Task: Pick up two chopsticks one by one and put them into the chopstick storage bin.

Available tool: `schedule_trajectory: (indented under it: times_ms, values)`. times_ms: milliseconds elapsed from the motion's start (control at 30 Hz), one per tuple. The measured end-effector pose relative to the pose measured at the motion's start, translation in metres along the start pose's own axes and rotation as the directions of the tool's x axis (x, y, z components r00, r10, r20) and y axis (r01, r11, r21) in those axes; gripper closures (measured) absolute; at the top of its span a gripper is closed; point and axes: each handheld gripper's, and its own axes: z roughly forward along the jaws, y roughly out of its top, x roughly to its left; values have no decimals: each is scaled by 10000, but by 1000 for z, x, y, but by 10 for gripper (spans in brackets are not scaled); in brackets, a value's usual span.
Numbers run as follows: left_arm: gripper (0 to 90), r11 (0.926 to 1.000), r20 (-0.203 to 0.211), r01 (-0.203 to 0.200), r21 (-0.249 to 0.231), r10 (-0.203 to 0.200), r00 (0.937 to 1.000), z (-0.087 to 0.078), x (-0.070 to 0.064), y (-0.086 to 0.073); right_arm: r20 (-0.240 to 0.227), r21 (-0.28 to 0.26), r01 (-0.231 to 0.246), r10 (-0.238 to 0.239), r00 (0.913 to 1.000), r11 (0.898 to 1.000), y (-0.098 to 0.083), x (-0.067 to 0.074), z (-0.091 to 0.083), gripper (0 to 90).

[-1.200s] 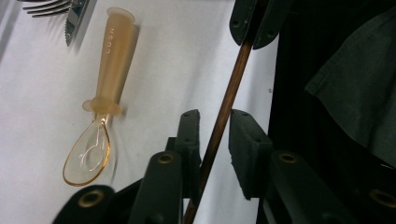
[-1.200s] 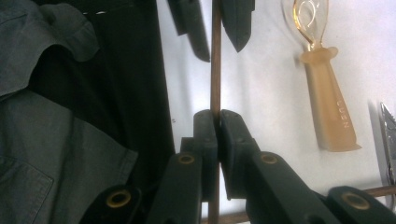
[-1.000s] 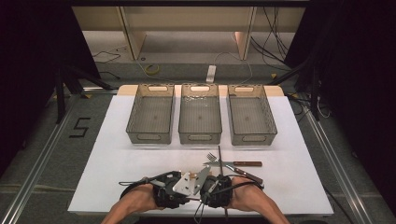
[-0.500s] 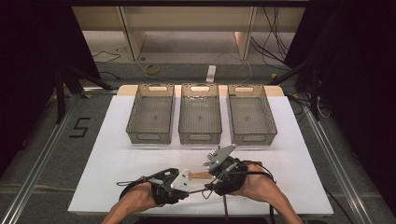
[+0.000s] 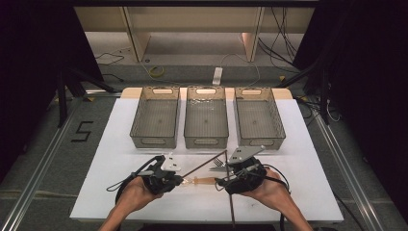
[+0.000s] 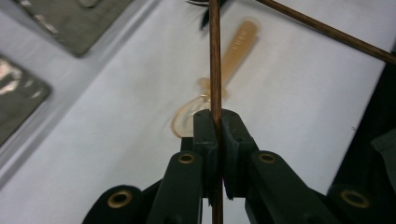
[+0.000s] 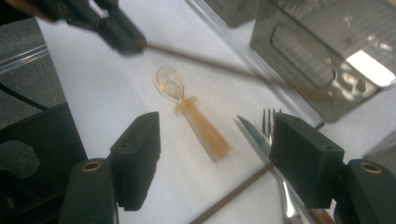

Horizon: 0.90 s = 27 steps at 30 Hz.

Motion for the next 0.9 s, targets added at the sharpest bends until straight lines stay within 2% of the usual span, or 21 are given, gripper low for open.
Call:
schedule_trajectory:
  times_ms: [233,433,633,733,900]
  values:
    - [854,9956,-671,873,-351,-895,9937,-10,14,0,373,600,-794,773,9963,9950,-19,-4,7,326]
    - [855,9857,-1066,1544,-678,-1611,9812,-19,28,-1,829,869,-1177,1106,9904,9892,-28,-1,12,295]
    - [855,9734,-1207,2042,-1043,-2161,9689,-29,44,-1,827,979,-1440,1361,9872,9847,-36,1,15,285]
    - [855,9709,-1309,2097,-1158,-2242,9657,-34,50,2,760,1050,-1471,1396,9873,9835,-39,3,17,286]
    - [856,9624,-1416,2362,-1343,-2545,9566,-37,61,6,680,1096,-1483,1414,9876,9829,-43,5,16,286]
